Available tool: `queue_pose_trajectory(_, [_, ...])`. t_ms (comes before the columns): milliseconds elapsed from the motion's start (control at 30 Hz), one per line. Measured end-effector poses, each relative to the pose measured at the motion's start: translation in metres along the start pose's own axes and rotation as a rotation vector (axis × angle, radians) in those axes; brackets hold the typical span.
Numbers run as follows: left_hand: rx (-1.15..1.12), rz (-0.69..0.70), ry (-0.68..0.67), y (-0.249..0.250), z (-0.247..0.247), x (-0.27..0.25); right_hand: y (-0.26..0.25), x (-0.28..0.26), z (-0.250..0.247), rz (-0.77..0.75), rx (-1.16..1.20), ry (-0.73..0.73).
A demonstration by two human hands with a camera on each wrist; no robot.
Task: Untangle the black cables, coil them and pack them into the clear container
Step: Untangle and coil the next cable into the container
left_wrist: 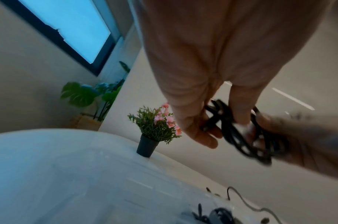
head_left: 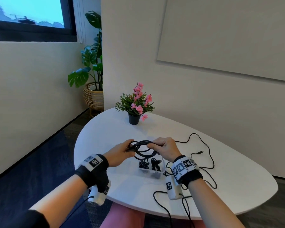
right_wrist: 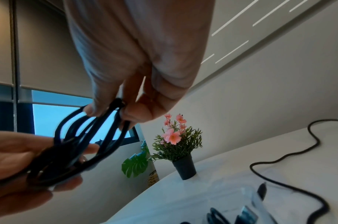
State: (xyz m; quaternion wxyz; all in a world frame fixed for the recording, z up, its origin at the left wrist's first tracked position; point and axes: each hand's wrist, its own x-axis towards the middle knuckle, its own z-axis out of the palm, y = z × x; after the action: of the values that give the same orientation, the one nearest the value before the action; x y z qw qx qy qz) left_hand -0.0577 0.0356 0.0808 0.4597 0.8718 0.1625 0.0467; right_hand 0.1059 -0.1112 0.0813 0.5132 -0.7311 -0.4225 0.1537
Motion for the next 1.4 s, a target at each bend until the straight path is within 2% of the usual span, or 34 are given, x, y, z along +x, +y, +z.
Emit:
queue_pose_trajectory(100, [0.139, 0.005, -0.027, -0.007, -0.011, -0.003, 0.000, -0.001, -0.003, 0.003, -0.052, -0.136])
queue_pose_trajectory(167, [0.316, 0.003, -0.010, -0.012, -0.012, -0.005, 0.000, 0.005, 0.001, -0.007, -0.162, -0.190])
queue_pose_trajectory(233, [0.386, -0.008, 0.031, -0.019, -0.011, -0.007, -0.002, 0.013, 0.009, -0.037, -0.260, -0.237])
queue_pose_trajectory(400, [0.346, -0.043, 0.177, -0.035, -0.006, -0.012, 0.001, 0.031, 0.043, -0.166, -0.444, -0.185])
queue_pose_trajectory(567, [0.293, -0.063, 0.233, -0.050, -0.002, -0.014, 0.010, 0.038, 0.060, -0.146, -0.532, -0.221])
queue_pose_trajectory(767, [0.099, -0.035, 0.260, -0.038, -0.007, -0.013, 0.001, 0.029, 0.058, 0.021, -0.404, -0.237])
queue_pose_trajectory(900, [0.068, 0.018, 0.373, -0.030, -0.012, -0.009, -0.007, 0.024, 0.055, 0.118, -0.099, -0.074])
queue_pose_trajectory(967, [0.112, 0.061, 0.432, -0.031, -0.016, -0.008, -0.010, 0.024, 0.046, 0.116, -0.089, 0.004])
queue_pose_trajectory(1133, [0.279, 0.187, 0.446, -0.022, -0.014, -0.002, -0.011, 0.020, 0.026, 0.077, -0.231, 0.124])
queue_pose_trajectory(1300, [0.182, 0.232, 0.493, -0.005, -0.014, 0.002, -0.016, 0.015, 0.025, 0.101, -0.054, 0.242])
queue_pose_trajectory(1400, [0.027, 0.156, 0.399, -0.009, -0.012, -0.003, -0.016, 0.013, 0.029, 0.162, 0.201, 0.231])
